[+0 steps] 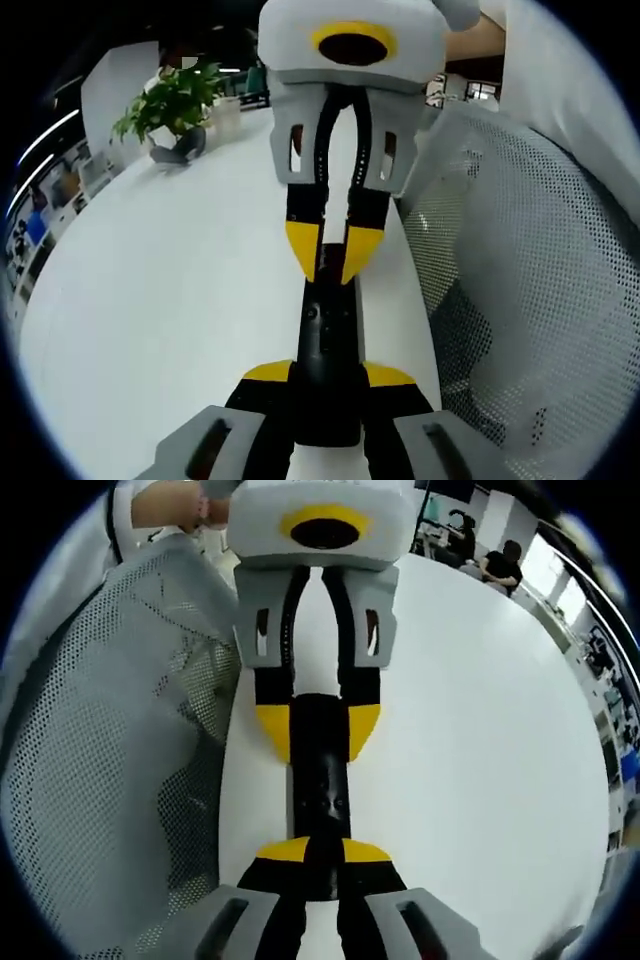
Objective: Press the specified remote control buttons in sequence, fully releasing each button before pressing the next.
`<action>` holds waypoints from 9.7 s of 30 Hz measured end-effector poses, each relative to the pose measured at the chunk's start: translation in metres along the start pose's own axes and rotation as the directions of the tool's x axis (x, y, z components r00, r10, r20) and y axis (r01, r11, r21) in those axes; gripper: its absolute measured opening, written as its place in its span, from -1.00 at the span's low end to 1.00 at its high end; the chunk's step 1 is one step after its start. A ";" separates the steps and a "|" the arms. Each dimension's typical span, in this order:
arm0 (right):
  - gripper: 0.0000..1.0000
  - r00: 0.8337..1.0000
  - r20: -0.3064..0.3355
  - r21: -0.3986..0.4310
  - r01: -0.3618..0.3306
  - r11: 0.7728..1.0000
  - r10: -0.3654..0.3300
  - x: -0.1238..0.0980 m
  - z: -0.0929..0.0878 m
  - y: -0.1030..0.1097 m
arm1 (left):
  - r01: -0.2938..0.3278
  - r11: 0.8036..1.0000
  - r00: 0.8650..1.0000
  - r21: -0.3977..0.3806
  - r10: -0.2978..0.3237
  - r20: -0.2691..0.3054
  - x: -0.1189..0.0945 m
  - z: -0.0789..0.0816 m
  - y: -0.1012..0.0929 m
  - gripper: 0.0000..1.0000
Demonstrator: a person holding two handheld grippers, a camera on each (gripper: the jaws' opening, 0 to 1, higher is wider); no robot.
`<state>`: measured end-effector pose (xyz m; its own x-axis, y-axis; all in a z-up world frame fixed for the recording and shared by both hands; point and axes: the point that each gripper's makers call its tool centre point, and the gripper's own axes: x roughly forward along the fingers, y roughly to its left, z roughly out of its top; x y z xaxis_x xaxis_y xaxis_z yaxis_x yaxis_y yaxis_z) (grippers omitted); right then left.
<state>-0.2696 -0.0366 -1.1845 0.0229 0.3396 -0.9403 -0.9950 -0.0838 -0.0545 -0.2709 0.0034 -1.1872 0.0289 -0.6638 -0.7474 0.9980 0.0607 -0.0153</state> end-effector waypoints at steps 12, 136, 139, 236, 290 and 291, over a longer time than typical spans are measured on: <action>-0.87 0.951 0.309 0.067 0.016 0.998 -0.036 -0.005 0.001 -0.002 | -0.003 1.000 1.000 0.000 0.003 -0.006 0.001 0.000 0.001 -0.53; -1.00 0.997 0.070 0.172 0.002 0.985 -0.014 0.000 -0.001 -0.002 | -0.026 0.999 1.000 -0.031 0.026 -0.005 0.002 0.000 0.002 -0.52; -1.00 0.995 0.101 0.198 -0.014 0.980 -0.007 -0.001 -0.002 -0.002 | -0.026 0.999 1.000 -0.031 0.026 0.000 0.001 0.000 0.002 -0.52; -1.00 0.976 0.169 0.297 0.085 0.951 -0.140 -0.001 0.015 0.005 | -0.040 0.999 0.999 -0.036 0.040 -0.001 0.001 0.000 0.001 -0.52; -1.00 0.995 0.084 0.063 0.043 0.997 -0.048 0.008 0.023 -0.003 | -0.007 1.000 1.000 0.005 0.007 -0.007 0.002 0.000 0.000 -0.52; -1.00 0.994 0.101 0.101 0.024 0.995 -0.034 0.008 0.023 -0.003 | -0.006 1.000 1.000 0.005 0.006 -0.007 0.002 0.000 0.000 -0.52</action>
<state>-0.2688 -0.0117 -1.1841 0.0472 0.4354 -0.8990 -0.9989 0.0192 -0.0431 -0.2712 0.0022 -1.1885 0.0345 -0.6583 -0.7520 0.9981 0.0607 -0.0073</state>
